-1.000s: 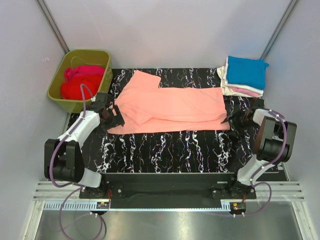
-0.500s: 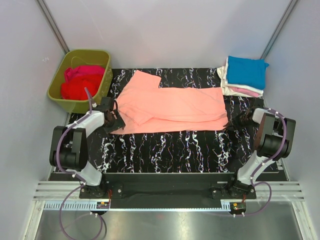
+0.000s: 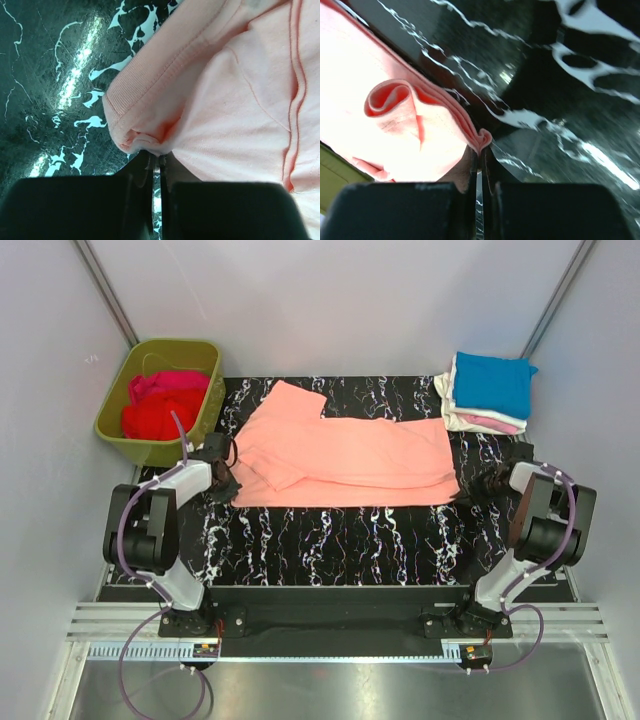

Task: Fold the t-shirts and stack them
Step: Fold the tshirt

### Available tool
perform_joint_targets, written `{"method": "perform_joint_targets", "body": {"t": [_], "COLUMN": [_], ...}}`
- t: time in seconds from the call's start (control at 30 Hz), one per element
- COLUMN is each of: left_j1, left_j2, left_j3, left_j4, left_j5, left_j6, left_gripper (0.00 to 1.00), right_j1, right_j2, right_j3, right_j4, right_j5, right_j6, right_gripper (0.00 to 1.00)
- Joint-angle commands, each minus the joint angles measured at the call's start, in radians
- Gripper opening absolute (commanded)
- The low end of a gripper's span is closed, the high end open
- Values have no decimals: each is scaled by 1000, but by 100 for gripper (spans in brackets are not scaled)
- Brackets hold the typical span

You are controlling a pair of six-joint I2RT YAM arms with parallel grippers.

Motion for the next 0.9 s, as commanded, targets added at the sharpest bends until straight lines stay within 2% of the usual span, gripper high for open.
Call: {"method": "perform_joint_targets", "body": {"t": [0.0,0.37,0.47,0.53,0.57,0.6,0.63,0.67,0.73,0.87], "left_j1": [-5,-72,-91,-92,-91,-92,-91,-92,-92,-120], "left_j2": [-81,-412,-489,-541,-560,-592,-609,-624,-662,-686], "left_j3": [-42,-246,-306,-326,-335,-337,-334,-315,-286,-202], "left_j4": [-17,-135,-173,-189,-204,-210,-218,-239,-261,-281], "left_j5": [-38,79,96,111,114,122,122,119,102,76], "left_j6": [7,-96,-140,-154,-157,-154,-147,-141,-115,-87], "left_gripper": [0,0,5,14,21,28,43,49,58,59], "right_j1": [-39,-94,-117,-133,-136,-137,-137,-137,-137,-134], "right_j2": [-107,-326,-384,-407,-420,-424,-429,-437,-449,-492], "right_j3": [-24,-157,-197,-203,-203,-200,-197,-194,-195,-217], "right_j4": [-35,-127,-153,-173,-177,-181,-184,-187,-176,-121], "right_j5": [81,162,201,210,213,207,201,197,172,109], "right_j6": [-8,9,4,-8,-11,-19,-30,-30,-30,-36], "right_gripper": [0,0,0,1,22,38,58,81,87,86]}}
